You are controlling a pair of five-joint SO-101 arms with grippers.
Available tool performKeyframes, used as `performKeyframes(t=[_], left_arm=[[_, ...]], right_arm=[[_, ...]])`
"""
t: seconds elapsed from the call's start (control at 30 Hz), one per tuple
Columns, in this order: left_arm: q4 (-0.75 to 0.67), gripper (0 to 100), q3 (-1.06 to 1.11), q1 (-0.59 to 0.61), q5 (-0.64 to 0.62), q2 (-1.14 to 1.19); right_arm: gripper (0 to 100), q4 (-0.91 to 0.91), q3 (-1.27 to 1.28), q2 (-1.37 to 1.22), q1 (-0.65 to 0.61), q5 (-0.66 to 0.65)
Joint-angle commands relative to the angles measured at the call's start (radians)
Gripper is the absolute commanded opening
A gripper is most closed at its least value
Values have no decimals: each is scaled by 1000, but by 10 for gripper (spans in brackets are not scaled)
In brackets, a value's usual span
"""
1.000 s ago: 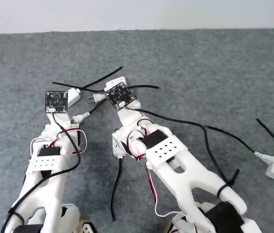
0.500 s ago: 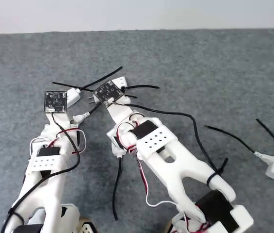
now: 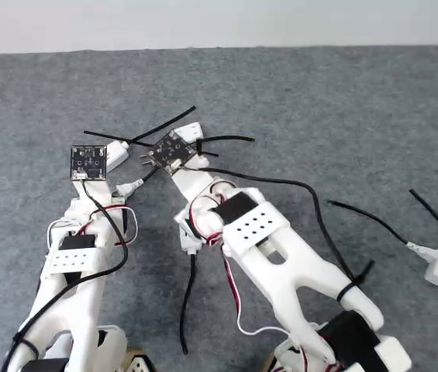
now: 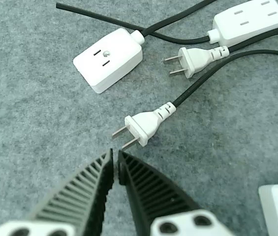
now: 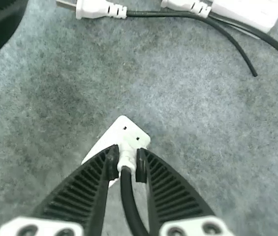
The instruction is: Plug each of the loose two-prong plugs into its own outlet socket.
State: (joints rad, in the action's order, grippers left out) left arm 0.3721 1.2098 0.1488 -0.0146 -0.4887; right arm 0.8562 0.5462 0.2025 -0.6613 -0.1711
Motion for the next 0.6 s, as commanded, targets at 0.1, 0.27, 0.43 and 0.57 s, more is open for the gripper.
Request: performKeyframes(t=[0.1,0.27,0.43,0.57], left_arm=[[-21,13,-13,6,-5,-26],[-21,13,-13,6,-5,-26],[-21,13,-13,6,-5,-26],[-21,13,-13,6,-5,-26]], right_arm=[[8,47,-107,-24,7,-17],[8,47,-143,-79,7,-23],[8,10,-150,-134,8,-58],[8,4,-152,-157,8,-89]])
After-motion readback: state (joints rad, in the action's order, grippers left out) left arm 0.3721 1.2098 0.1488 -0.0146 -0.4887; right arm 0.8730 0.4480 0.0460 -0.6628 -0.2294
